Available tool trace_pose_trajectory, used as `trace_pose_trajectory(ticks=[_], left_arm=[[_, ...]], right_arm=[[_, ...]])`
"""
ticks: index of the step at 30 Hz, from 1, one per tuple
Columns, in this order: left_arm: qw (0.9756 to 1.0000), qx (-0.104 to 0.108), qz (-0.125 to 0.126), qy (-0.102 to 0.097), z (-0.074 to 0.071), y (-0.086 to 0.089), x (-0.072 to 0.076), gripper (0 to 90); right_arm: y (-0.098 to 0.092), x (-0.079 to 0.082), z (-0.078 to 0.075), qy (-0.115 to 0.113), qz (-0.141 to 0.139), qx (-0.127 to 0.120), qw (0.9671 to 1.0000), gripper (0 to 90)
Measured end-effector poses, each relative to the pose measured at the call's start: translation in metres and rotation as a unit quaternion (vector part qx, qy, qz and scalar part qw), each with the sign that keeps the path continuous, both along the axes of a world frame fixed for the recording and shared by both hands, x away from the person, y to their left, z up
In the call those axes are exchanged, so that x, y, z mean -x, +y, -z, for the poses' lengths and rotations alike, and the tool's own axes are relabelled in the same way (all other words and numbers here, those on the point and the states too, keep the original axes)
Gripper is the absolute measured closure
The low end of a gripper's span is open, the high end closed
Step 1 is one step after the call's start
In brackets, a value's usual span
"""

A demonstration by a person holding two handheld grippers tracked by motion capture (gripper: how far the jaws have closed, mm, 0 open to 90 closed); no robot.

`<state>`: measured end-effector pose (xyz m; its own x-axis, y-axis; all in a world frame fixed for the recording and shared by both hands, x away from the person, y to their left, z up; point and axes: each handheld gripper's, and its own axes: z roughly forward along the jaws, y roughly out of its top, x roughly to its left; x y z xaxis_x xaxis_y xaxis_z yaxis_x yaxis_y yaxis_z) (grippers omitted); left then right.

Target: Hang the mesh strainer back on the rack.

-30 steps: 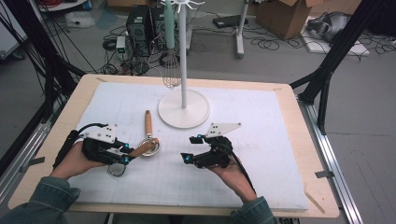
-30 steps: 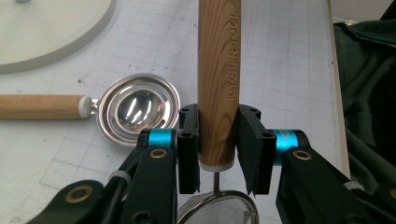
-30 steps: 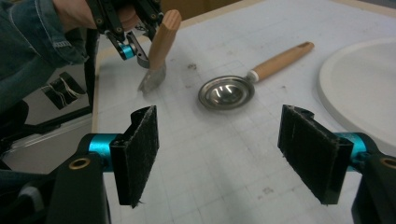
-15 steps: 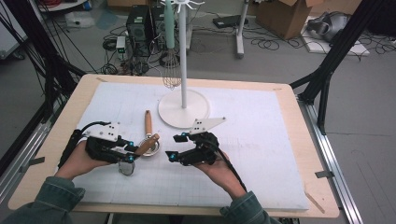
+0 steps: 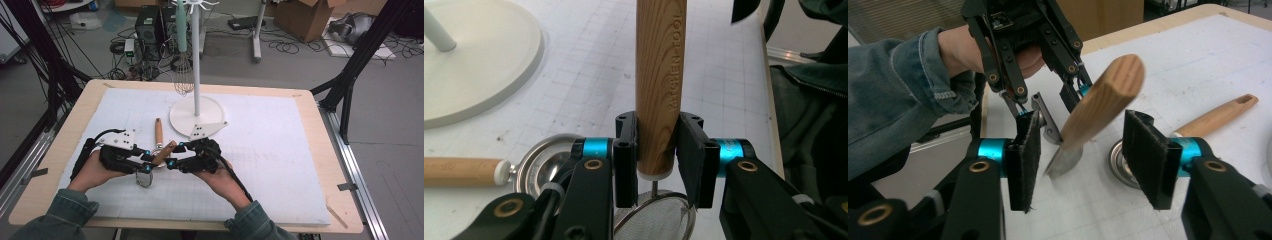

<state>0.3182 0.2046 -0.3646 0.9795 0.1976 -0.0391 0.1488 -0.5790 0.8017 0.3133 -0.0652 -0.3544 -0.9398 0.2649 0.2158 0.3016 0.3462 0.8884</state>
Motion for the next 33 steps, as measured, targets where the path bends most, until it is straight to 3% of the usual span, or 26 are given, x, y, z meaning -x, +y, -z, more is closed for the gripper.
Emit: trace_pose_trajectory(ticks=[6,14,18,27,33], left_arm=[[1.0000,0.006,-0.004,0.000,-0.002,-0.008,0.000,70.3],[0.9999,0.013,-0.010,0.000,-0.003,-0.015,-0.001,70.3],[0.9997,0.020,-0.011,0.001,-0.004,-0.015,-0.001,70.2],[0.9988,0.045,-0.007,0.020,-0.002,-0.019,-0.003,69.5],[0.9978,0.055,0.000,0.037,0.001,-0.021,-0.006,64.4]], right_arm=[[0.002,-0.002,-0.002,0.000,0.010,-0.005,0.9999,61.6],[0.002,-0.004,-0.003,-0.001,0.029,-0.012,0.9995,68.8],[0.000,-0.008,-0.005,0.018,0.020,-0.020,0.9994,71.3],[-0.001,-0.013,-0.014,0.007,-0.011,-0.009,0.9999,72.3],[-0.001,-0.017,-0.021,-0.008,-0.037,-0.006,0.9993,73.0]])
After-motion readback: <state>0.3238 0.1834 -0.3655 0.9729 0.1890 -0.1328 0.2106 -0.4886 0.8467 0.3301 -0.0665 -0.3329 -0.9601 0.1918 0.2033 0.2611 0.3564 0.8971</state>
